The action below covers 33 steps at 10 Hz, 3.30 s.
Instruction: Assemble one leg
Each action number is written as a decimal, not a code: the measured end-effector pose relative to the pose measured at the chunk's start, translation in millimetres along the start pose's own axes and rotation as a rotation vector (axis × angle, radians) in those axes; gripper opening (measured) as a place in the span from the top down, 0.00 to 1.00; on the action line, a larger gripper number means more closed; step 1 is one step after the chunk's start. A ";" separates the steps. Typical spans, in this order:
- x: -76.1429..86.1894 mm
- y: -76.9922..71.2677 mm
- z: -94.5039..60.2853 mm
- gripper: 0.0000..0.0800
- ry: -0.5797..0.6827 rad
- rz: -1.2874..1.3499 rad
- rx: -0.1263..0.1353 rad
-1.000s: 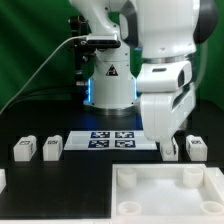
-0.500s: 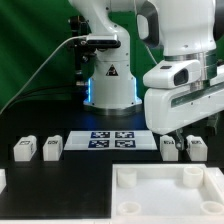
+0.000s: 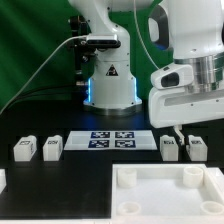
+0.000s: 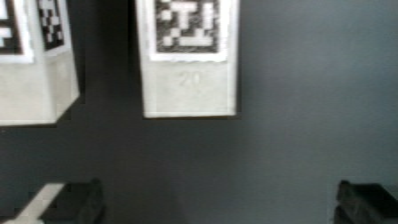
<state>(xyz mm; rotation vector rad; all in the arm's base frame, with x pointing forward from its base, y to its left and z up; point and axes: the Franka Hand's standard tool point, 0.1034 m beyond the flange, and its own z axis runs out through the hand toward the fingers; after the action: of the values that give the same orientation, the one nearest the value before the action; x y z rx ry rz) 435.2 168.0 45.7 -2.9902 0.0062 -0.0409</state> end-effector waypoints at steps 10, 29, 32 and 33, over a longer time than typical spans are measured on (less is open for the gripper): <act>-14.2 0.4 3.8 0.19 -0.838 0.060 -0.024; -43.4 -3.3 30.9 0.64 -0.907 0.089 -0.055; -43.4 -3.3 30.9 0.64 -0.907 0.089 -0.055; -42.9 -2.8 30.1 0.64 -0.908 0.086 -0.054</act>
Offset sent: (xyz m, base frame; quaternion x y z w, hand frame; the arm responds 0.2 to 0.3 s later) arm 0.0000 -0.0016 -0.0012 -0.0379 -0.3245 0.0380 0.9444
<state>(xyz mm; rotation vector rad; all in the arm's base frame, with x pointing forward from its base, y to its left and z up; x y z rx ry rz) 393.2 175.6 15.2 -2.7607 0.0329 1.3090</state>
